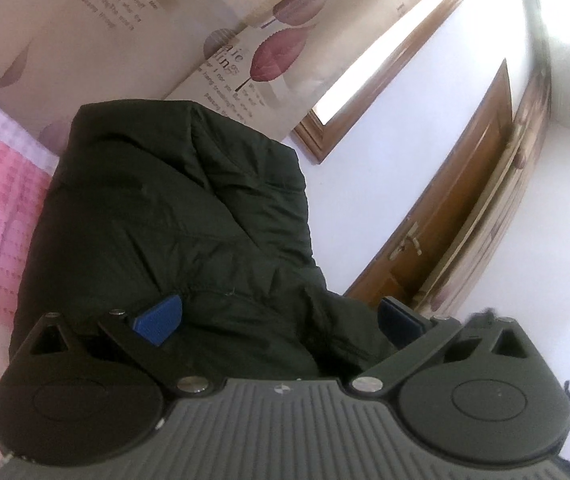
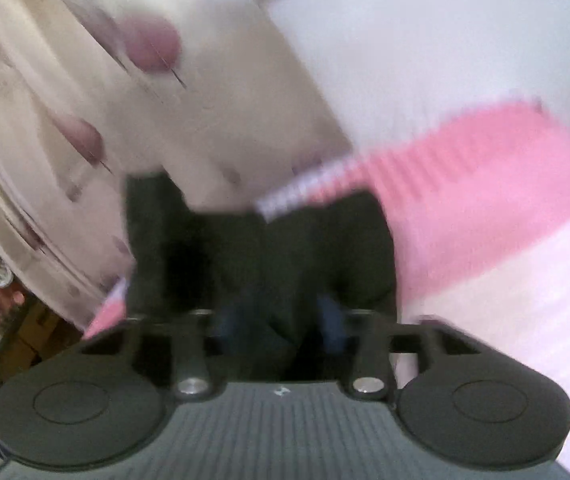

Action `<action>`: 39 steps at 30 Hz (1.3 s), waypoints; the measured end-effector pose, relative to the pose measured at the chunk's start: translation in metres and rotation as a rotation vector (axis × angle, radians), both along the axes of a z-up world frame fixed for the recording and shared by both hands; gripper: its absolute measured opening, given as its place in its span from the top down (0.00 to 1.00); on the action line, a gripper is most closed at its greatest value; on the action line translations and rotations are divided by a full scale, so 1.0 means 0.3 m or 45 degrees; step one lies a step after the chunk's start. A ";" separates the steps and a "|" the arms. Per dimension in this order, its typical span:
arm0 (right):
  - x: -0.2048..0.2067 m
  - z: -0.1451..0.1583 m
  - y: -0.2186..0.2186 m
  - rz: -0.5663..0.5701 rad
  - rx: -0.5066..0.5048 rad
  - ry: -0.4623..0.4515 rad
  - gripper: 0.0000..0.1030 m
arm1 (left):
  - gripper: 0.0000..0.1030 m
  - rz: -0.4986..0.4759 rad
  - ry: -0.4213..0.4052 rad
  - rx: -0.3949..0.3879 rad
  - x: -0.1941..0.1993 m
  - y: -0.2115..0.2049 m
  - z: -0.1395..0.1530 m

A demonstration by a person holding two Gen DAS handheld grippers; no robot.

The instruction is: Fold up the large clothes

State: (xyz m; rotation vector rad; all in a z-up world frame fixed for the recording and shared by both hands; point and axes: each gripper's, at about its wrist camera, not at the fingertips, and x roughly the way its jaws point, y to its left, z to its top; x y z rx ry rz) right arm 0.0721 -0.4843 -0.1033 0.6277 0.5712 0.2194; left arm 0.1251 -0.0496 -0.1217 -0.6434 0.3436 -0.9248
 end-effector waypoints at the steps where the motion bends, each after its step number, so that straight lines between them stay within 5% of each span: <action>1: 0.035 -0.019 0.016 0.027 0.022 0.021 0.50 | 0.00 -0.002 -0.001 -0.005 0.010 -0.005 0.006; 4: 0.164 -0.034 0.110 0.157 -0.021 0.022 0.80 | 0.00 -0.035 0.008 -0.042 0.030 -0.003 0.004; 6: 0.252 0.000 0.161 0.203 -0.027 -0.029 0.84 | 0.01 -0.060 0.012 -0.067 0.035 0.001 0.002; 10: 0.302 0.146 0.223 0.351 0.033 -0.389 0.86 | 0.01 -0.071 -0.003 -0.079 0.033 -0.009 0.000; 11: 0.323 0.124 0.211 0.343 0.027 -0.384 0.86 | 0.01 -0.085 -0.003 -0.075 0.036 -0.016 -0.006; 15: 0.446 -0.150 0.103 0.235 -0.036 -0.054 0.83 | 0.00 -0.129 -0.079 0.008 0.020 -0.064 -0.016; 18: 0.416 -0.172 0.039 0.167 0.107 -0.086 0.59 | 0.00 -0.132 -0.083 0.015 0.019 -0.074 -0.022; 20: 0.395 -0.137 0.007 0.098 0.117 -0.104 0.26 | 0.00 -0.133 -0.065 -0.012 0.026 -0.064 -0.026; 23: 0.350 0.015 -0.022 0.069 0.052 -0.213 0.23 | 0.00 -0.129 -0.075 -0.006 0.021 -0.064 -0.032; 26: 0.371 0.184 0.069 0.177 -0.104 -0.247 0.05 | 0.00 -0.121 -0.079 -0.009 0.021 -0.065 -0.036; 30: 0.532 0.259 0.357 0.411 -0.363 -0.021 0.05 | 0.00 -0.118 -0.096 -0.008 0.013 -0.062 -0.042; 31: 0.576 0.232 0.426 0.463 -0.426 0.046 0.17 | 0.00 -0.110 -0.109 -0.001 0.009 -0.062 -0.045; 32: 0.617 0.192 0.502 0.528 -0.501 0.106 0.60 | 0.00 -0.082 -0.114 0.014 0.004 -0.059 -0.049; 35: 0.591 0.167 0.661 0.655 -0.718 0.062 0.82 | 0.00 -0.023 -0.068 -0.062 -0.003 -0.016 -0.057; 39: 0.446 0.317 0.610 0.600 -0.759 -0.202 0.88 | 0.00 0.015 0.003 -0.170 -0.016 0.031 -0.049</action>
